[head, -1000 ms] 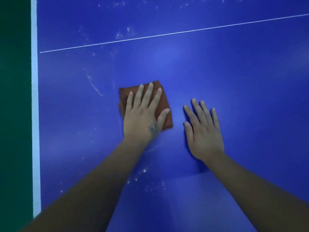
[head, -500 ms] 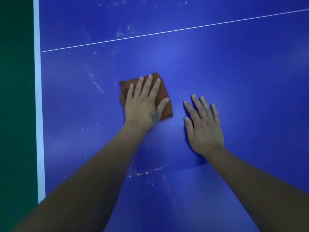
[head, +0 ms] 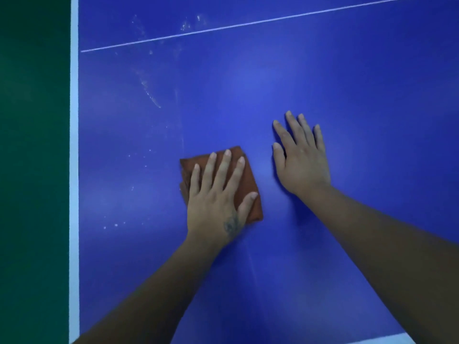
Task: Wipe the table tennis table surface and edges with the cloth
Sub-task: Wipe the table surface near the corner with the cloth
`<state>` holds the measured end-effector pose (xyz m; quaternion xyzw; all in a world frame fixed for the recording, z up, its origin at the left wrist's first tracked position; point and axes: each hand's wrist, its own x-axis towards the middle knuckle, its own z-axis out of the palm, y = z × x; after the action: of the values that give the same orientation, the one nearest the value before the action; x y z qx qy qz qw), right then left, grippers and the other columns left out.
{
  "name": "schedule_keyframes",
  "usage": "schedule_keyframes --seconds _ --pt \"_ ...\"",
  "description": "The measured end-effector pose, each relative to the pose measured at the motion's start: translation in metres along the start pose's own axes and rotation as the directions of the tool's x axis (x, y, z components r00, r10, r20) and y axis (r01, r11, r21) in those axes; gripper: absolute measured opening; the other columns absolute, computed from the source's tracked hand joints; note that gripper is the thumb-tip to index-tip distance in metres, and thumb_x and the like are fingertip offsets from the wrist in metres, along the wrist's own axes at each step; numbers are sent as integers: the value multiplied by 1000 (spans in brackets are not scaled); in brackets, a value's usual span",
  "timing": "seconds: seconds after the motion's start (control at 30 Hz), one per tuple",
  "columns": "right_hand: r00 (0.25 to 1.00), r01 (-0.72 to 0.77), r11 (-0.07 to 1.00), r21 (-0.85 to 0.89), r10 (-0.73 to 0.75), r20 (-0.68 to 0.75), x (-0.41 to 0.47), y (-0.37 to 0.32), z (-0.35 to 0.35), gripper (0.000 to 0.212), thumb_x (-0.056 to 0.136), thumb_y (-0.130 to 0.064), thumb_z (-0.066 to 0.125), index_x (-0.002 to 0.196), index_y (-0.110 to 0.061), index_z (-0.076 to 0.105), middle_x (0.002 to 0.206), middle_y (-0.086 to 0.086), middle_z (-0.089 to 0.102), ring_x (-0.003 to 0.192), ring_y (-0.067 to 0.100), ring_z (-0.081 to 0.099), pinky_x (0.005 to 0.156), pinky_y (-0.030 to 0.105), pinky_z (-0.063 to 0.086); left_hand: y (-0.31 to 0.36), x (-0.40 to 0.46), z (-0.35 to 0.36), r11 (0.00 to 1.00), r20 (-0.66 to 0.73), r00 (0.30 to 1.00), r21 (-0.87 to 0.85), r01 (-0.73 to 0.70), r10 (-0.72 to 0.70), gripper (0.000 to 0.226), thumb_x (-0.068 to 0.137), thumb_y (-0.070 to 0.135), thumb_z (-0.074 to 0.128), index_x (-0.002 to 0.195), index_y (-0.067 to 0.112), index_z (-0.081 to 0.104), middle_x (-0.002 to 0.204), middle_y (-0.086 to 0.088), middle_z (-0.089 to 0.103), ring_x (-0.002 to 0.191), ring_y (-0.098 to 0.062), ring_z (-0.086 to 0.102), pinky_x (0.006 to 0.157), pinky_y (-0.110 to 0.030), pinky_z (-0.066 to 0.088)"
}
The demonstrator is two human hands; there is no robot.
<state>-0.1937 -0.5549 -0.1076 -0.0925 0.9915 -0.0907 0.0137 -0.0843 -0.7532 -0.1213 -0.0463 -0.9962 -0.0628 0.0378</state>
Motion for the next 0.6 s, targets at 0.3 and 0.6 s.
schedule_keyframes --seconds 0.3,0.6 --pt "988 73 997 -35 -78 -133 -101 10 1 54 111 -41 33 162 -24 35 174 4 20 161 28 16 129 56 14 11 8 -7 998 5 999 -51 49 -49 74 107 63 42 168 22 34 177 -3 27 165 -29 23 131 -58 17" --pt "999 6 999 -50 -9 -48 -159 27 9 57 110 -44 31 163 -23 32 174 1 16 162 24 9 129 57 12 20 29 -1 998 43 997 -12 59 -58 74 108 66 29 171 27 26 179 0 19 166 -28 13 133 -57 12"
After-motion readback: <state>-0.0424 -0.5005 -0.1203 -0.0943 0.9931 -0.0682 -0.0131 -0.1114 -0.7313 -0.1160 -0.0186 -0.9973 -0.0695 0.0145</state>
